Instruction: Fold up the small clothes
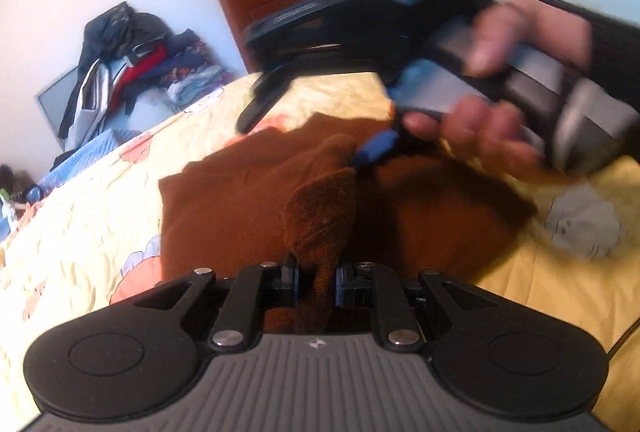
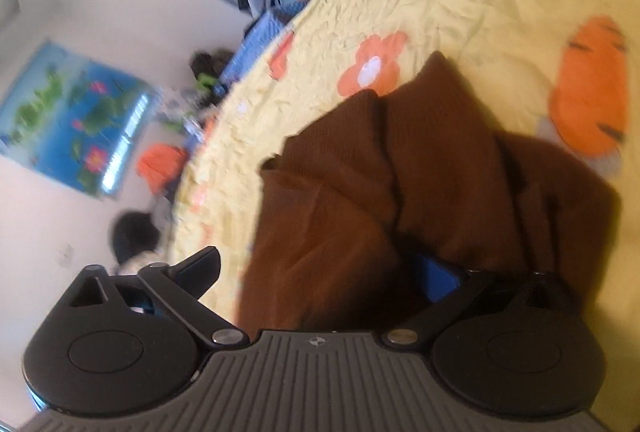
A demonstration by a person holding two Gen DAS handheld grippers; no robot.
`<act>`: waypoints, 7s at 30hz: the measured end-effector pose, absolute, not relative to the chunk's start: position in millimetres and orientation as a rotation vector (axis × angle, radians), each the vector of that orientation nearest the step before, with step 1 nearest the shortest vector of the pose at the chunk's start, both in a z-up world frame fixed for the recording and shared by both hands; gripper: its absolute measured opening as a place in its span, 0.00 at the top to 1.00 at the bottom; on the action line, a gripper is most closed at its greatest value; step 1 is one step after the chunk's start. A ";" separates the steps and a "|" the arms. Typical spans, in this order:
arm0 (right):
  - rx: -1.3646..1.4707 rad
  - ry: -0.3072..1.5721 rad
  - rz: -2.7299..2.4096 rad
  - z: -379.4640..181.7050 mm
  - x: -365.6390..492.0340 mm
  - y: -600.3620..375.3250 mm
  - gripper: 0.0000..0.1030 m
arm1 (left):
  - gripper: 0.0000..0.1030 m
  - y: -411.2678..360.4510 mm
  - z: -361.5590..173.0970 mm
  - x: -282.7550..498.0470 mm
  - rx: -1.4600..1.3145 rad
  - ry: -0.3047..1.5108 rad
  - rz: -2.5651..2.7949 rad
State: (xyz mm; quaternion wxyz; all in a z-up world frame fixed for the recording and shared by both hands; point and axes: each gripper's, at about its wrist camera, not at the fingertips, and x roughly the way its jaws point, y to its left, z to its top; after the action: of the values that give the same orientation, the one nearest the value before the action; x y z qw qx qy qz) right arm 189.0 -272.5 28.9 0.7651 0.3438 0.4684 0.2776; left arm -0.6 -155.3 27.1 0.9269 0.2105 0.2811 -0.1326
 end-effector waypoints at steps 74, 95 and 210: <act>0.456 1.026 0.667 37.7 97.3 -218.1 0.62 | 0.76 87.6 6.8 53.3 -0.410 0.927 -0.333; 0.223 0.876 0.547 81.5 167.7 -158.6 0.19 | 0.15 -11.1 -8.7 29.6 0.182 0.544 -0.364; 0.413 0.898 0.454 37.9 156.8 -208.1 0.68 | 0.83 74.7 15.8 174.8 -0.283 0.839 -0.198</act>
State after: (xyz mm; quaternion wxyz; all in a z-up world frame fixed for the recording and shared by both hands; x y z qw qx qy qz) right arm 156.8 -208.1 37.9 0.8558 0.1966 0.4272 0.2158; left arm 174.8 74.7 15.8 0.8988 -0.1367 0.4053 -0.0956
